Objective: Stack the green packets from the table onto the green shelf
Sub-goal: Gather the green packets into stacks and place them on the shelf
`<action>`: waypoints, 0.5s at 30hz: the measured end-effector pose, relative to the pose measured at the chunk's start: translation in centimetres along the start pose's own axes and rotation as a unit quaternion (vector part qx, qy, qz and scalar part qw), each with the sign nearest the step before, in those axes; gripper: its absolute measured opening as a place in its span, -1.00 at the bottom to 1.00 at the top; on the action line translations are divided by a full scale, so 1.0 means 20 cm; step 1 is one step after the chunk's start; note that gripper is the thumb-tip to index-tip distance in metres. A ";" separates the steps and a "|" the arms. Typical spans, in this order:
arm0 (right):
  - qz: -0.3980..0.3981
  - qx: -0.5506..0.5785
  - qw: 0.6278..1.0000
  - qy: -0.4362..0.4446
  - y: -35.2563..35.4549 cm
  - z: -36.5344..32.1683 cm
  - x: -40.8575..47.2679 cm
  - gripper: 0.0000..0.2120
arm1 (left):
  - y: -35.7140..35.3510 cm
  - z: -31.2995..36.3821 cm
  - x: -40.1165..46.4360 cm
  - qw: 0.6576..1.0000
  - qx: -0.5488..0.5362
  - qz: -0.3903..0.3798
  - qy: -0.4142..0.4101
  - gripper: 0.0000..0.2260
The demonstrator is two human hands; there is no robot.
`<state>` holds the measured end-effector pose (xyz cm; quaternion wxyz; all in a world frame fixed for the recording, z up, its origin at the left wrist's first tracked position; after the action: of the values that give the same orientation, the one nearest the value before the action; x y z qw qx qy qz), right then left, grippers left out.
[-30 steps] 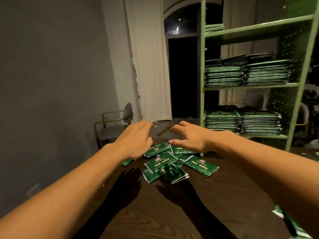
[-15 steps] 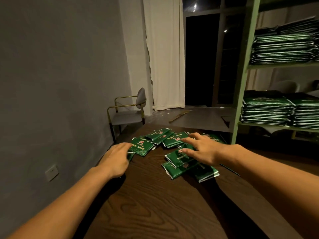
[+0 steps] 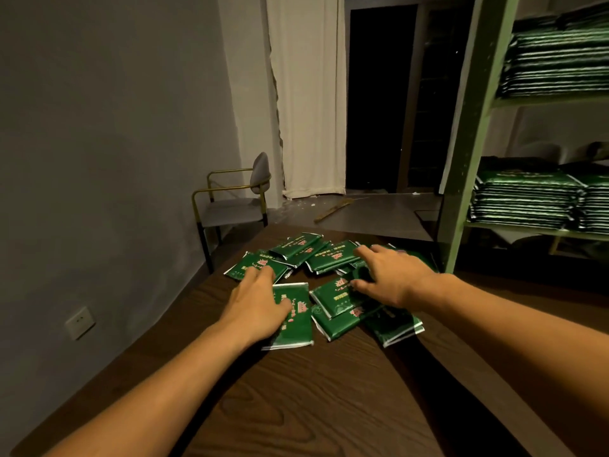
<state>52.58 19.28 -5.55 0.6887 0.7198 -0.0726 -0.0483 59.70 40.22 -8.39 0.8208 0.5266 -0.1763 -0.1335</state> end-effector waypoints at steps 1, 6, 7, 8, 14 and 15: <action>0.021 -0.013 1.000 -0.001 0.03 0.02 0.01 -0.33 | 0.01 0.02 0.02 1.000 0.010 0.005 -0.029 -0.49; -0.004 0.016 1.000 -0.026 -0.04 0.18 0.08 0.02 | -0.03 0.01 0.16 0.982 0.118 -0.032 -0.147 -0.01; -0.025 0.035 0.999 -0.033 -0.07 0.21 0.10 0.10 | -0.05 0.00 0.20 0.980 0.119 -0.041 -0.154 0.06; -0.040 0.049 0.997 -0.034 -0.10 0.22 0.12 0.15 | -0.06 -0.01 0.24 0.980 0.114 -0.039 -0.160 0.09; -0.100 0.069 0.992 -0.031 -0.26 0.23 0.28 0.10 | -0.10 -0.05 0.55 0.988 0.078 -0.003 -0.135 0.02; -0.111 0.062 0.991 -0.033 -0.28 0.23 0.30 0.07 | -0.14 -0.06 0.60 0.989 0.071 -0.015 -0.125 0.02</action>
<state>57.90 13.86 -11.09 0.6302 0.7629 -0.0178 -0.1434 70.96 35.09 -9.59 0.7507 0.5654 -0.2787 -0.1977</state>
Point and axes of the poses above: each hand's wrist, its own x-axis towards the middle knuckle, its own y-axis out of the back of the hand, z = x × y, the point moved 9 cm from there along x, towards the middle knuckle, and after that the axes turned 1 degree about x, right-handed, at the moved point
